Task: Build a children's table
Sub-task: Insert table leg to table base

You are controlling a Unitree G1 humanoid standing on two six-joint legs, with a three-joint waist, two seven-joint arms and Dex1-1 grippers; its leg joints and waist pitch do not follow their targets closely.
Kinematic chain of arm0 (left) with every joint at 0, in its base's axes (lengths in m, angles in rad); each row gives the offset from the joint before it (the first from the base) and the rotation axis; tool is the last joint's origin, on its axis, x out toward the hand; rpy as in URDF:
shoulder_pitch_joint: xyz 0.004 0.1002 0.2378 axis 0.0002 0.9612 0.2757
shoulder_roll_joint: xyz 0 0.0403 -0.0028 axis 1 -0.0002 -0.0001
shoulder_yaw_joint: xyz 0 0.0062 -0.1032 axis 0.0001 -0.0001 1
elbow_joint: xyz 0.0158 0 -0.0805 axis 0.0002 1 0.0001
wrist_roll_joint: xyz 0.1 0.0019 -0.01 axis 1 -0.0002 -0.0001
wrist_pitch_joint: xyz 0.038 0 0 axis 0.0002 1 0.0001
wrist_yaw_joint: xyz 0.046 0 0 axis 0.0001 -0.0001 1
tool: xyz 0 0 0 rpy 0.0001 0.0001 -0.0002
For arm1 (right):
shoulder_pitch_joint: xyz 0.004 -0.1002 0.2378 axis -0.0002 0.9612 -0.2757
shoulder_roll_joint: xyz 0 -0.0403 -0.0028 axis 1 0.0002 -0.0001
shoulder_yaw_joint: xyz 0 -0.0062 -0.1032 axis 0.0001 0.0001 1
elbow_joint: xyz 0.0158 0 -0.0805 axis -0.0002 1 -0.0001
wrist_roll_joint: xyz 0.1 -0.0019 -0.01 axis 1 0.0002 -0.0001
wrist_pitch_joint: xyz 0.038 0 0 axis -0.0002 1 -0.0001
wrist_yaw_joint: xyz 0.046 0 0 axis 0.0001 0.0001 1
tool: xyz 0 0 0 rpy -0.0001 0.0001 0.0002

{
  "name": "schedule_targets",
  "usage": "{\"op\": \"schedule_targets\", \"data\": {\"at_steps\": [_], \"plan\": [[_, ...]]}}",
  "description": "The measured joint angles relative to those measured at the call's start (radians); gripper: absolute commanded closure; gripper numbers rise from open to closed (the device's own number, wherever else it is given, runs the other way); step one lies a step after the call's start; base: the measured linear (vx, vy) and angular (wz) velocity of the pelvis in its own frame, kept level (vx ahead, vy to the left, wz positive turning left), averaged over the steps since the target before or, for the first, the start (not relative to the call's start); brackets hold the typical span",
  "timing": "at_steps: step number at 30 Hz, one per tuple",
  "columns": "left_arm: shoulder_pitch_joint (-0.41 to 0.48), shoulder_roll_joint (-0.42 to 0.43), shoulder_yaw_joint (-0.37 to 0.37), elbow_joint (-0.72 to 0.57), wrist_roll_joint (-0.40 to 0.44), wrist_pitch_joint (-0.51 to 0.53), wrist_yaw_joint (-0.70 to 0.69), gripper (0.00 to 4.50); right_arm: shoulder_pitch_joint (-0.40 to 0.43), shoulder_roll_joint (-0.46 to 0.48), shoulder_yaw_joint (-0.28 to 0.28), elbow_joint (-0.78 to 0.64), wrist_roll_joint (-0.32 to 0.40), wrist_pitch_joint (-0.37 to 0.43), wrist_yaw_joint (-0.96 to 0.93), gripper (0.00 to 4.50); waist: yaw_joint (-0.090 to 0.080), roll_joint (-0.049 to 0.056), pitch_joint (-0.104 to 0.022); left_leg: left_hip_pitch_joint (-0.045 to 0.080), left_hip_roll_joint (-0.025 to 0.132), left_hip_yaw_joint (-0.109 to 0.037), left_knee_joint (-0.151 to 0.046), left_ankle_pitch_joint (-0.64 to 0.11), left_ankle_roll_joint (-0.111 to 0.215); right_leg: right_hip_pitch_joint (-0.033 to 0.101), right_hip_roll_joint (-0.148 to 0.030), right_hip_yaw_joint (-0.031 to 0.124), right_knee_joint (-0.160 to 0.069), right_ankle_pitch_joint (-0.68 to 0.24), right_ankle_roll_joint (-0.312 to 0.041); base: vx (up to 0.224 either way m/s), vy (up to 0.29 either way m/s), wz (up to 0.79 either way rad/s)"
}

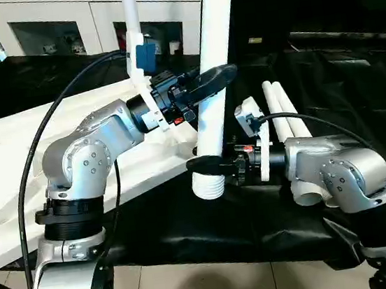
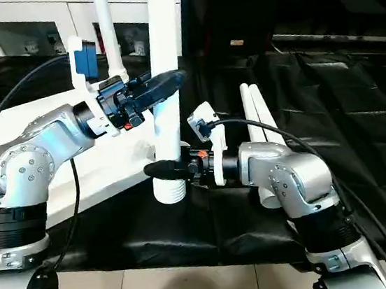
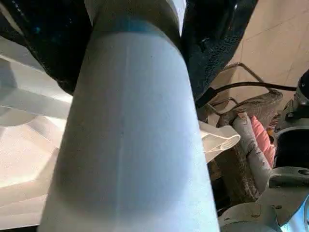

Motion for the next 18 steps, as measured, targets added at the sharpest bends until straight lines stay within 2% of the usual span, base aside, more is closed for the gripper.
{"op": "schedule_targets", "data": {"at_steps": [7,8,11,12,18], "plan": [[0.000,0.004,0.000,0.000,0.000,-0.002,-0.004,2.71,0.000,0.001,0.009,0.001,-0.013,-0.025,-0.002,2.55,0.000,0.000,0.000,0.000,0.000,0.000,0.000,0.000,0.000,0.000,0.000,0.000,0.000,0.000,0.000,0.000,0.000,0.00],[0.000,0.005,0.000,-0.001,0.000,-0.003,-0.005,2.71,0.000,0.001,0.010,0.002,-0.015,-0.030,-0.002,1.86,0.000,0.000,0.000,0.000,0.000,0.000,0.000,0.000,0.000,0.000,0.000,0.000,0.000,0.000,0.000,0.000,0.000,0.00],[0.000,0.011,-0.003,-0.003,0.000,-0.005,-0.019,2.71,0.000,0.005,0.010,0.014,-0.017,-0.043,-0.006,1.83,0.000,0.000,0.000,0.000,0.000,0.000,0.000,0.000,0.000,0.000,0.000,0.000,0.000,0.000,0.000,0.000,0.000,0.00],[0.000,0.014,-0.006,-0.003,0.001,-0.006,-0.021,2.71,0.000,0.006,0.010,0.015,-0.020,-0.043,-0.007,1.59,0.000,0.000,0.000,0.000,0.000,0.000,0.000,0.000,0.000,0.000,0.000,0.000,0.000,0.000,0.000,0.000,0.000,0.00],[0.000,0.019,-0.009,-0.003,0.003,-0.009,-0.024,2.71,-0.001,0.008,0.010,0.030,-0.030,-0.057,-0.008,1.46,0.000,0.000,0.000,0.000,0.000,0.000,0.000,0.000,0.000,0.000,0.000,0.000,0.000,0.000,0.000,0.000,0.000,0.00]]}}
